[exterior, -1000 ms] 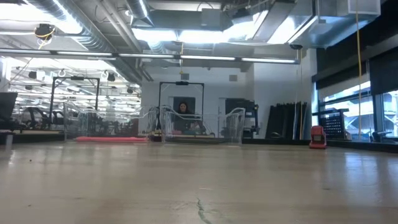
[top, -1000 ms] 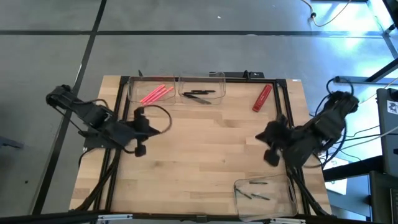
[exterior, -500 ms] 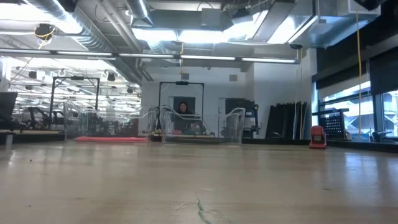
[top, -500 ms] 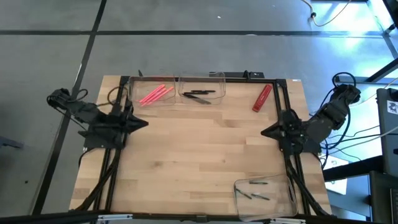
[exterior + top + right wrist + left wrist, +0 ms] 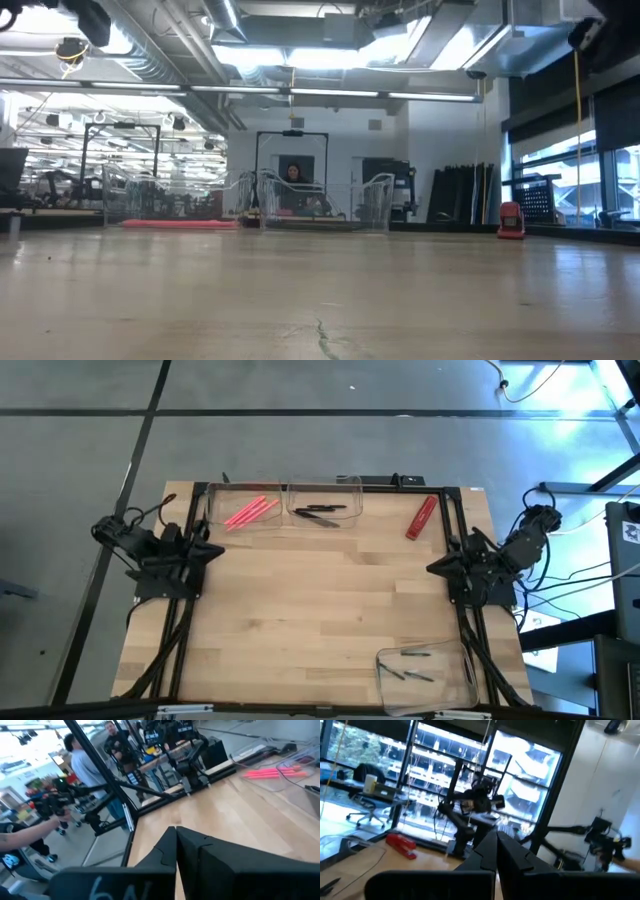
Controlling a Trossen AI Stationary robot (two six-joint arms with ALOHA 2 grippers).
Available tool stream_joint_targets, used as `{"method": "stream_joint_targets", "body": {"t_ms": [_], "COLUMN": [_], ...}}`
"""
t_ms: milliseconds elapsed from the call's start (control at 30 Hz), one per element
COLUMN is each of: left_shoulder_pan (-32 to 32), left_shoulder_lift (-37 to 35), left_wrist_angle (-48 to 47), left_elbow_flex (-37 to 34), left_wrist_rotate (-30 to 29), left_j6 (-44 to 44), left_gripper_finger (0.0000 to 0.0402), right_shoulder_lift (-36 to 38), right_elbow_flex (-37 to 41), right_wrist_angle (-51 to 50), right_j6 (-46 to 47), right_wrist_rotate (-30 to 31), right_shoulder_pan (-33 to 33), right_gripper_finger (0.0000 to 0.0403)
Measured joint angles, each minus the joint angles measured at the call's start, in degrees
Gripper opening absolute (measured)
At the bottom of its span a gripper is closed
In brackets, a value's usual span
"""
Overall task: Sort crayons/erasers/pens/pencils in bins
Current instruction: Return to Home Position
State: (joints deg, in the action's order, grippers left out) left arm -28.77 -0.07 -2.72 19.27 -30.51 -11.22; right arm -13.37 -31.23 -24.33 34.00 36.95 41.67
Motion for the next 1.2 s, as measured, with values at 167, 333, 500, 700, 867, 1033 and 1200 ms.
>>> {"method": "stream_joint_targets", "body": {"t_ms": [167,333,500,700,867,1033,1200], "left_shoulder_pan": [0.0,0.0,0.0,0.0,0.0,0.0,0.0], "left_shoulder_lift": [0.2,0.2,0.2,0.2,0.2,0.2,0.2], "left_wrist_angle": [0.3,0.6,0.3,0.6,8.1,15.0,14.9], "left_elbow_flex": [-0.9,-1.2,-1.2,-2.8,-9.2,-15.8,-18.8], "left_wrist_rotate": [1.5,2.1,2.1,2.7,3.4,3.4,3.1], "left_j6": [1.1,1.4,1.3,1.3,1.8,2.2,3.3], "left_gripper_finger": [0.0000,0.0000,0.0000,0.0000,0.0000,0.0000,0.0000], "right_shoulder_lift": [7.3,13.3,13.3,13.3,13.3,13.3,13.0], "right_elbow_flex": [5.5,9.9,10.5,12.9,19.4,26.5,30.2], "right_wrist_angle": [1.1,2.4,2.0,3.9,13.2,21.6,27.6], "right_j6": [0.0,-2.9,-5.7,-6.7,-7.7,-7.6,-11.3], "right_wrist_rotate": [0.0,-0.1,0.8,0.9,0.4,-0.6,-0.8], "right_shoulder_pan": [0.0,0.0,0.0,0.0,0.0,0.0,0.0], "right_gripper_finger": [0.0000,0.0000,0.0000,0.0000,0.0000,0.0000,0.0000]}}
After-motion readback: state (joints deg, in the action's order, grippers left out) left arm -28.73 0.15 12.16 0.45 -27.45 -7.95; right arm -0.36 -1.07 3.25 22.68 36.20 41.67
